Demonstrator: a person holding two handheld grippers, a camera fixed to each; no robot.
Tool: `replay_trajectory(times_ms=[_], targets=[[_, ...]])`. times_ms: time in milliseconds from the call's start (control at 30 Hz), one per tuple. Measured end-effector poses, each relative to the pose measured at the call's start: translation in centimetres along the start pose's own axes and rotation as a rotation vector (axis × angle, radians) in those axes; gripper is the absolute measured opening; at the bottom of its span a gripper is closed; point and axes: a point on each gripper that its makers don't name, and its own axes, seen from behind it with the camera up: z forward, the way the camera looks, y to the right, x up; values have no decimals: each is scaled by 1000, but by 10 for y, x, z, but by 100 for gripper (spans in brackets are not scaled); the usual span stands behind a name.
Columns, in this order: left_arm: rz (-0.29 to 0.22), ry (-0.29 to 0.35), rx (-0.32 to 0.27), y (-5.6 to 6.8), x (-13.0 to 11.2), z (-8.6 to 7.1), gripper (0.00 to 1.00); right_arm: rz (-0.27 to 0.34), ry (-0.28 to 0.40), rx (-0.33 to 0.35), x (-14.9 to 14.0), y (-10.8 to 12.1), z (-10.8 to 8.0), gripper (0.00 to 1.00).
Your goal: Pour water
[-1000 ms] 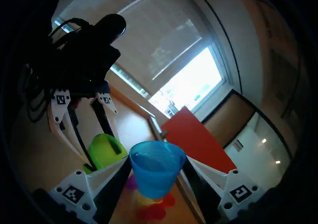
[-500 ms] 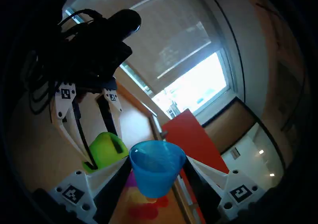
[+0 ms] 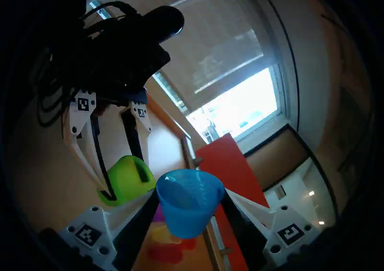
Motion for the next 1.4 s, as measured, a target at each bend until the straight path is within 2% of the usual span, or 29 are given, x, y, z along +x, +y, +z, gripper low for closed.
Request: replay_trajectory(times_ms=[1400], targets=[[6, 0, -4, 2, 1, 1, 87, -151, -25, 2, -3, 8, 5, 92]])
